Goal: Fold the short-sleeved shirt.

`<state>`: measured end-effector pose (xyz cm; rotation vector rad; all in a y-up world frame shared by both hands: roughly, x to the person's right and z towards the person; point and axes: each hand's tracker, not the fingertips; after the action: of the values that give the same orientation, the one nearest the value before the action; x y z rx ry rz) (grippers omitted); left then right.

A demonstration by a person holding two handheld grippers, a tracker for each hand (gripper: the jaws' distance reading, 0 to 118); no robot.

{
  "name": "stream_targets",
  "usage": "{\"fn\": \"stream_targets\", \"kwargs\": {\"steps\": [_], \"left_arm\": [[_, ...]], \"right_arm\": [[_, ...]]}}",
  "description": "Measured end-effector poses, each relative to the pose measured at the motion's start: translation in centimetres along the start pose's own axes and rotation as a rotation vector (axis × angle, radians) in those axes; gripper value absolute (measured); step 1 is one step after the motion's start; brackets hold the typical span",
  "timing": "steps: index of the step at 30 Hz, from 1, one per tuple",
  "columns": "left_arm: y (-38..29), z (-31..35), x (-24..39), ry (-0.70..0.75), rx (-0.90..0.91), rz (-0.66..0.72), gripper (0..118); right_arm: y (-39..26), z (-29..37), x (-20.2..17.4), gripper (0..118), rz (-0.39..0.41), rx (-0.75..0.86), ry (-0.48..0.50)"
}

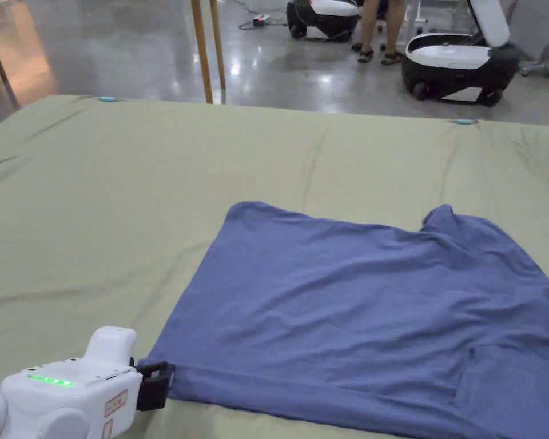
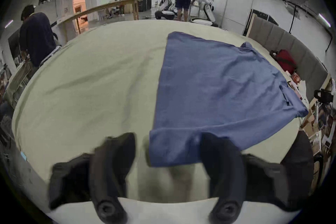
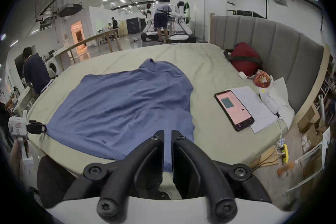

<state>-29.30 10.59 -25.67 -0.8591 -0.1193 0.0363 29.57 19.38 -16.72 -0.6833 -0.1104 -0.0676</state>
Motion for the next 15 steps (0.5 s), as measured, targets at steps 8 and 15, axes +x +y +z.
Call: {"fn": "stream_targets", "kwargs": {"steps": [8, 15], "left_arm": [[0.0, 1.8, 3.1, 0.009, 0.009, -0.053, 8], [1.4, 3.4, 4.1, 0.034, 0.025, -0.069, 8]], "right_arm": [[-0.8, -2.6, 3.0, 108, 0.004, -0.129, 0.031], [-2.5, -6.2, 3.6, 116, 0.125, -0.277, 0.054]]}}
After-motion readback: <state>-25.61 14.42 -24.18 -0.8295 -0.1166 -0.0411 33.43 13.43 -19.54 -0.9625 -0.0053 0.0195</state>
